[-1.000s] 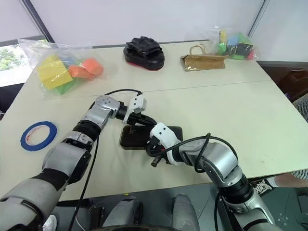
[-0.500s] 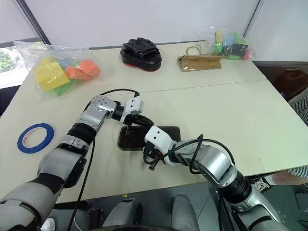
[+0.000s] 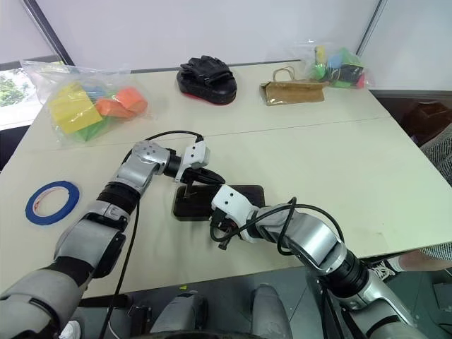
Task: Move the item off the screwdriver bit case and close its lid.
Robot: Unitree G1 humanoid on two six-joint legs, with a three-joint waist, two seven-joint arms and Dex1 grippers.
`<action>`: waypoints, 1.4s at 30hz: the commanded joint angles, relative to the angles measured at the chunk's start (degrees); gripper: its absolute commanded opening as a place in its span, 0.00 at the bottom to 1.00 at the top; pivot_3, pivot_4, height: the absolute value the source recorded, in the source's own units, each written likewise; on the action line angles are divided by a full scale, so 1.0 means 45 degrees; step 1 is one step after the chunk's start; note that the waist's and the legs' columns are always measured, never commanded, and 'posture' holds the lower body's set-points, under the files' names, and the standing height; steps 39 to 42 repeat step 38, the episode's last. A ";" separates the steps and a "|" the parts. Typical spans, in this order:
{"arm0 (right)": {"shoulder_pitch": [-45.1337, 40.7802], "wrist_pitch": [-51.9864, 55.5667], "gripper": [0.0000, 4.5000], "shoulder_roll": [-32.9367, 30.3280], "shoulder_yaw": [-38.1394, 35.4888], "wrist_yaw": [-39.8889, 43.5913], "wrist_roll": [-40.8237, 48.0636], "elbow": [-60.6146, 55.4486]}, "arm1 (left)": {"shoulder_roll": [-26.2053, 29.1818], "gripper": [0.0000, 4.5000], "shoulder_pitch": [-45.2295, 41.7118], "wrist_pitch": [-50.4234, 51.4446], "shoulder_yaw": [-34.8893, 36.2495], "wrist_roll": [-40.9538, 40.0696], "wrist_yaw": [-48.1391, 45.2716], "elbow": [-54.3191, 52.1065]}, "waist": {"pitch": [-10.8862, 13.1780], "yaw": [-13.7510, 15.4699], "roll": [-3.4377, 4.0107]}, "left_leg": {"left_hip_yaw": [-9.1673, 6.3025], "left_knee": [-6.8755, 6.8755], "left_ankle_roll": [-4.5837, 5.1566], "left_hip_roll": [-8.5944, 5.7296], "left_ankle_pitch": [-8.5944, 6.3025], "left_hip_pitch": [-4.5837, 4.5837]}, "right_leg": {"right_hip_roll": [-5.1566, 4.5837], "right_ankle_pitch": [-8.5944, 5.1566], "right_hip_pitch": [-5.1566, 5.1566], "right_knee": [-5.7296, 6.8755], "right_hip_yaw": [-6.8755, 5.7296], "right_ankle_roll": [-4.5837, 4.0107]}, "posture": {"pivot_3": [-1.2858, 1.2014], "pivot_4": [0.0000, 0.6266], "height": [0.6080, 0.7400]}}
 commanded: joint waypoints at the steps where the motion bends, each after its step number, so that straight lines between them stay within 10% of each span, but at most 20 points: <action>1: -0.0622 -0.0274 0.00 -0.0158 -0.0915 -0.0998 -0.1385 0.1252 | -0.0420 0.00 0.0792 0.0264 -0.0808 -0.0035 -0.1057 -0.0213 | 0.0000 -0.0001 0.0000 | -0.0001 0.0001 0.0000 0.0000 0.0000 0.0000 | 0.0000 0.0000 0.0000 0.0000 0.0000 0.0000 | 0.52 0.24 1.00; 17: -0.0263 0.1659 0.00 -0.2222 -0.3789 0.1436 0.1636 -0.2521 | 0.0530 0.00 0.1208 0.2797 0.0435 -0.1443 -0.0207 -0.2901 | 0.0003 0.0310 0.0010 | -0.0018 0.0016 0.0008 -0.0010 0.0000 -0.0014 | -0.0007 0.0000 0.0006 -0.0011 0.0005 -0.0001 | 0.52 0.24 1.00; 42: -0.0142 0.1687 0.00 -0.5084 -0.8244 0.2673 0.3349 -0.3289 | 0.4105 0.00 0.6648 1.1531 0.5265 -0.6270 0.4749 -1.4762 | 0.0037 0.0346 0.0028 | 0.0003 -0.0020 0.0014 0.0008 -0.0005 -0.0037 | -0.0012 -0.0001 -0.0021 -0.0079 0.0027 -0.0002 | 0.52 0.24 1.00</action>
